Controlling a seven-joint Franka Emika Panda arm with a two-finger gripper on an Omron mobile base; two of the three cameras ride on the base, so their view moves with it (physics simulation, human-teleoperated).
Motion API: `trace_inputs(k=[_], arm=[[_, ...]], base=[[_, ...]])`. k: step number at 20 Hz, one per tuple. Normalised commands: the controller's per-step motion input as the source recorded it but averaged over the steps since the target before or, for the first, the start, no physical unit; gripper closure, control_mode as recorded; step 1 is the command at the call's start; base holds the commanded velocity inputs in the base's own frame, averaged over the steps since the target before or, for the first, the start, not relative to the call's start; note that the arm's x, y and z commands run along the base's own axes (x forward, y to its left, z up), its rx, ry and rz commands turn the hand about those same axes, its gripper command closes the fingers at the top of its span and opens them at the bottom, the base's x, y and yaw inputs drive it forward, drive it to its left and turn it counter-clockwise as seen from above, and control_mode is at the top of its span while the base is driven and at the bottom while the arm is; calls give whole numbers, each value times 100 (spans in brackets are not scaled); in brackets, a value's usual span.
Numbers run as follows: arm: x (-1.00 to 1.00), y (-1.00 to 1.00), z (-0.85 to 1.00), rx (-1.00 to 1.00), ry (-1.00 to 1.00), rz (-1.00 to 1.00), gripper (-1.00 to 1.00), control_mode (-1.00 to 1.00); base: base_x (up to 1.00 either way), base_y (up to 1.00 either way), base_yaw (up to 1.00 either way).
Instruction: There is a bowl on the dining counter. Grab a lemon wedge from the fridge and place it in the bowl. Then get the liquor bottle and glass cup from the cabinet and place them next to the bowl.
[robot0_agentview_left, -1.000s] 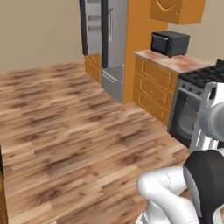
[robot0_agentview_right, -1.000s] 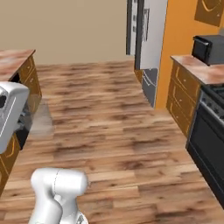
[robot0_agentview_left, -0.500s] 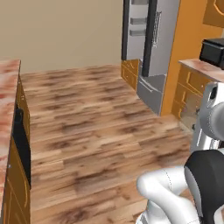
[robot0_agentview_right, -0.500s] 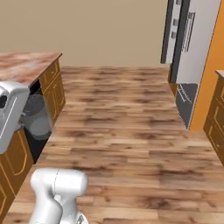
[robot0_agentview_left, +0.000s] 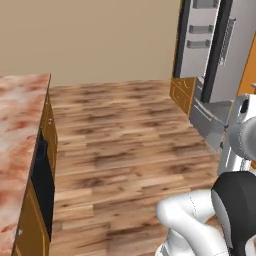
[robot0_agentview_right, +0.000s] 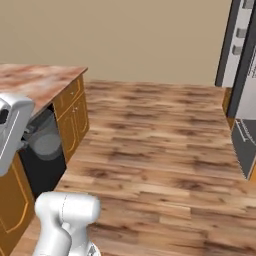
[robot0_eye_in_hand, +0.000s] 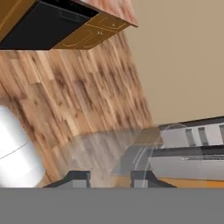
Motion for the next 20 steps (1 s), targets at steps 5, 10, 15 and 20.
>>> trace_inputs(k=[5,10,15,20], arm=[[0,0,0,0,0,0,100,100],[0,0,0,0,0,0,100,100],[0,0,0,0,0,0,100,100],[0,0,0,0,0,0,100,100]], base=[[100,16,18],[100,16,14],[100,11,4],[100,12,0]])
